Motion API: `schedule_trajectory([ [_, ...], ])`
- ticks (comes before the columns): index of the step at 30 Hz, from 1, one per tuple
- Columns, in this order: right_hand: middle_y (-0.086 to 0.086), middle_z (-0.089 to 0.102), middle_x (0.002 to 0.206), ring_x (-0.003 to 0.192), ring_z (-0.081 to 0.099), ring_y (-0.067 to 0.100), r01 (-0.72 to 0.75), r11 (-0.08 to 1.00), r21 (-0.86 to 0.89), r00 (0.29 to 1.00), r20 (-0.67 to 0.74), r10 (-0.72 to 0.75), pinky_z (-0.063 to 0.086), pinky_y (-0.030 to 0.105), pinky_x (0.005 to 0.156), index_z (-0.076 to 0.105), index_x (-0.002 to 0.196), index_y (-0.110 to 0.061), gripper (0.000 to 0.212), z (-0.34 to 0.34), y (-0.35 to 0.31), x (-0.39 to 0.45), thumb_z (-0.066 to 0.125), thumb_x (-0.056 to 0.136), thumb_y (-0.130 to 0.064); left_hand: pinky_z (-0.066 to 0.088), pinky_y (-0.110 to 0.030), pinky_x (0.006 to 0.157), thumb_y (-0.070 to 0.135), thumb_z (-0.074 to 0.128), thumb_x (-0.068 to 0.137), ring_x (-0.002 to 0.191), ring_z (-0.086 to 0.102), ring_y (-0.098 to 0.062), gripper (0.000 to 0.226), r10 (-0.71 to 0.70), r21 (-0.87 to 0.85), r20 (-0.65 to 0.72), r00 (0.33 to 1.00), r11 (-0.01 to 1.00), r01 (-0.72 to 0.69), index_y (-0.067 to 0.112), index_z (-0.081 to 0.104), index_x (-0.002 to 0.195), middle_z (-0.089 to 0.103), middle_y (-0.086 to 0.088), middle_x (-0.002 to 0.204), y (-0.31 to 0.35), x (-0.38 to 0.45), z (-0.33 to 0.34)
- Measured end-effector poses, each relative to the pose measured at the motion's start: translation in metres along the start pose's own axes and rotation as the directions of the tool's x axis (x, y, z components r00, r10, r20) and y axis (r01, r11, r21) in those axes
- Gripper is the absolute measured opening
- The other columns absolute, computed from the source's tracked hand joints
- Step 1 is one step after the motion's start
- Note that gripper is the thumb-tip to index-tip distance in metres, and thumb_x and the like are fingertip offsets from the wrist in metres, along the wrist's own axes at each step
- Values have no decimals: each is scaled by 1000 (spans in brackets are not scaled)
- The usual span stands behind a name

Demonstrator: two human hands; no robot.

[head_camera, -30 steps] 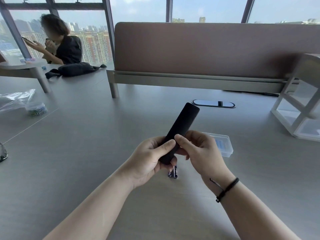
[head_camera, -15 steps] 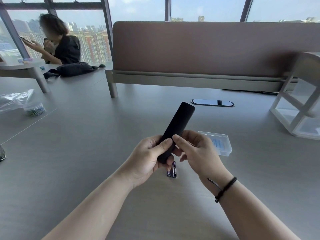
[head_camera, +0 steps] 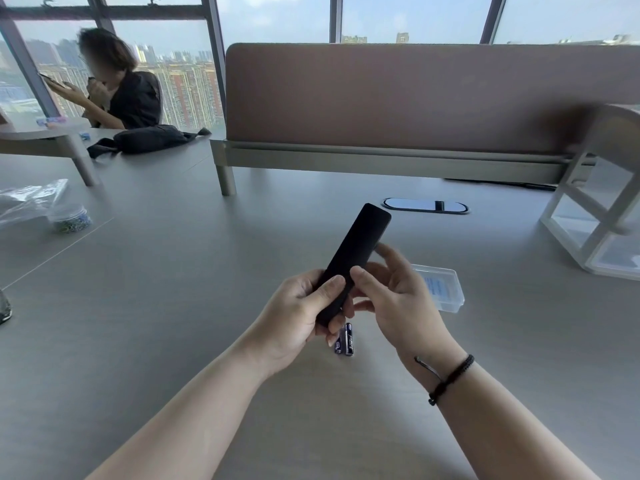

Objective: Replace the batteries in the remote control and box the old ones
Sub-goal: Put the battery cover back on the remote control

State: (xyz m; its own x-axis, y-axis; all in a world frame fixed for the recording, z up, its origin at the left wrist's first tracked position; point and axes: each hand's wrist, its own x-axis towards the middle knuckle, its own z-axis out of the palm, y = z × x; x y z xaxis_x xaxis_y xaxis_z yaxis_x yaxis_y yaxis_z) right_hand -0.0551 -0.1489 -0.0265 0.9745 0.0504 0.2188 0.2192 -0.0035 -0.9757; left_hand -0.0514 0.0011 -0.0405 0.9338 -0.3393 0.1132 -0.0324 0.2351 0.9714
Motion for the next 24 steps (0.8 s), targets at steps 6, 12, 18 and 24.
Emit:
schedule_trajectory([
  [6, 19, 75, 101, 97, 72, 38, 71, 985, 157, 989, -138, -49, 58, 52, 88, 41, 133, -55, 68, -13, -8, 5, 63, 94, -4, 36, -25, 41, 24, 62, 91, 44, 44, -19, 38, -57, 72, 45, 997, 996, 54, -12, 61, 101, 66, -18, 72, 2, -2, -4],
  [12, 4, 73, 77, 72, 72, 22, 30, 989, 147, 992, -122, -12, 60, 37, 69, 60, 120, -38, 44, -12, -8, 6, 66, 92, -4, 30, -20, 35, 24, 64, 85, 33, 39, -16, 36, -44, 63, -33, 998, 997, 46, -12, 63, 91, 63, -20, 61, 5, -3, -3],
  [18, 3, 75, 76, 62, 68, 23, 24, 994, 107, 997, -69, -17, 59, 36, 68, 53, 127, -39, 49, -5, -6, 0, 66, 93, -6, 26, -24, 36, 42, 65, 84, 34, 39, -21, 50, 35, 73, -241, 970, 997, -18, -6, 65, 72, 57, -19, 52, 6, 0, -2],
  [24, 5, 74, 78, 62, 71, 25, 55, 998, 38, 996, -66, -53, 61, 32, 69, 50, 134, -38, 54, -4, -6, -3, 68, 92, -8, 23, -25, 40, 57, 58, 80, 38, 41, -22, 51, 66, 97, -428, 901, 995, -27, 13, 57, 55, 52, -13, 43, 7, 0, -3],
])
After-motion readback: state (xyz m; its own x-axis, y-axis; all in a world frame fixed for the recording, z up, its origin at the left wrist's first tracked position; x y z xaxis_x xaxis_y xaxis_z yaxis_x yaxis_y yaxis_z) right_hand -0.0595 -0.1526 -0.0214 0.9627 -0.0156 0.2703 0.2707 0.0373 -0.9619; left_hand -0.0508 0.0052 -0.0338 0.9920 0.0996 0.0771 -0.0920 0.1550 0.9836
